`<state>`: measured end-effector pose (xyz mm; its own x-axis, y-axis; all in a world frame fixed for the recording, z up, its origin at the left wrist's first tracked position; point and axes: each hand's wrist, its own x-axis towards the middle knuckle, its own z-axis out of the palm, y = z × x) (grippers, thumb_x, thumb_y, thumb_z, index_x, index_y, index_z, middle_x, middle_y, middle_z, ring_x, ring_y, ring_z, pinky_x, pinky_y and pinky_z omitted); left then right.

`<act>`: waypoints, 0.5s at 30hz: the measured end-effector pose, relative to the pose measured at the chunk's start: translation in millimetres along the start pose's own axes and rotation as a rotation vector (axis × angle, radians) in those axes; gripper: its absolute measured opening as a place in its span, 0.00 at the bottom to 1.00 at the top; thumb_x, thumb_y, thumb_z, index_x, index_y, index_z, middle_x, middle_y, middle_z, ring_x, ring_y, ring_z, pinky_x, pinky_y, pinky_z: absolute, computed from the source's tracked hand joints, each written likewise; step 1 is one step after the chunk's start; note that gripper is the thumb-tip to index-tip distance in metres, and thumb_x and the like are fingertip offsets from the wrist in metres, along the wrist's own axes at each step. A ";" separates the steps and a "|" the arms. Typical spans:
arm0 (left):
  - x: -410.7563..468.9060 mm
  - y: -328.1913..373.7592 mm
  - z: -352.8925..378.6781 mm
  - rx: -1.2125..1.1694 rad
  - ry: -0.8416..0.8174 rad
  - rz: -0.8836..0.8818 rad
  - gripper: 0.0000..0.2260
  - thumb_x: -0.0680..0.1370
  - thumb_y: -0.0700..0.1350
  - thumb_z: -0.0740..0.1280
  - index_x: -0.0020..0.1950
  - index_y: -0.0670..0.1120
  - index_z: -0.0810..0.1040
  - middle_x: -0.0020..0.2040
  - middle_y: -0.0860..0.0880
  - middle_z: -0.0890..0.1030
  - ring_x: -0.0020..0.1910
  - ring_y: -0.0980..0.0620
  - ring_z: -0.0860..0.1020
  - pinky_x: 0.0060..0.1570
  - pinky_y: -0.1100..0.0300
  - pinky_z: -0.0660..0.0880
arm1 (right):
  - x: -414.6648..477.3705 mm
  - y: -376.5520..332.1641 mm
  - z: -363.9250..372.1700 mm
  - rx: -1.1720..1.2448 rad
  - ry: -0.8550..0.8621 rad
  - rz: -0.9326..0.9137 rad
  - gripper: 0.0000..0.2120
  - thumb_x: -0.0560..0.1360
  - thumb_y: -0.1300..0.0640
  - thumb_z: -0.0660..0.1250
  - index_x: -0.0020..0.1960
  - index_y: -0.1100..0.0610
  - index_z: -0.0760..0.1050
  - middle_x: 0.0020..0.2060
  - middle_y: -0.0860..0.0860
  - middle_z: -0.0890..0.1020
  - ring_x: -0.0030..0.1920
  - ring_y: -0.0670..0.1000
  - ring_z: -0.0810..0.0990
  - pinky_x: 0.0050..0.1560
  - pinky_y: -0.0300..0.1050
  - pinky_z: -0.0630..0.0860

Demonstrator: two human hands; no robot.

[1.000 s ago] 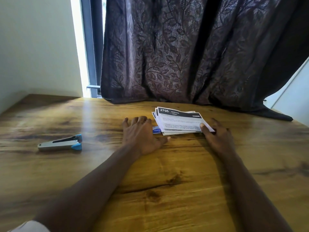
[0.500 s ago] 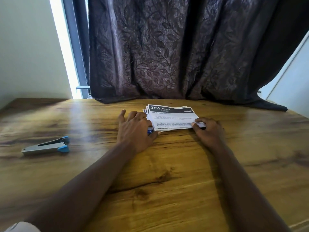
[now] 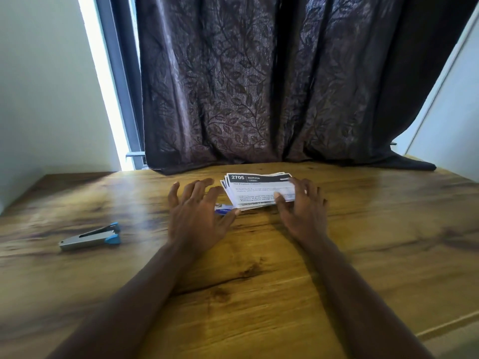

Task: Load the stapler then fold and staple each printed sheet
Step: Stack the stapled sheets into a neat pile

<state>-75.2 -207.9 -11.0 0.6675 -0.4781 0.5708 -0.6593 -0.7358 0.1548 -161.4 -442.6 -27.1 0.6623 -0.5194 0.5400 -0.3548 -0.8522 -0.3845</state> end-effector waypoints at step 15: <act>-88.5 -111.6 -83.9 0.192 -0.136 -0.420 0.27 0.79 0.54 0.67 0.77 0.51 0.68 0.78 0.46 0.68 0.76 0.42 0.66 0.74 0.39 0.56 | -53.5 -63.8 -10.3 -0.015 -0.324 -0.364 0.31 0.79 0.37 0.60 0.78 0.47 0.60 0.76 0.49 0.66 0.75 0.53 0.60 0.73 0.54 0.60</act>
<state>-89.8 -43.3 -11.2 0.9102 -0.1692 0.3779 -0.2553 -0.9479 0.1905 -181.0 -361.1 -23.7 0.9157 -0.1427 0.3757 -0.0697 -0.9771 -0.2013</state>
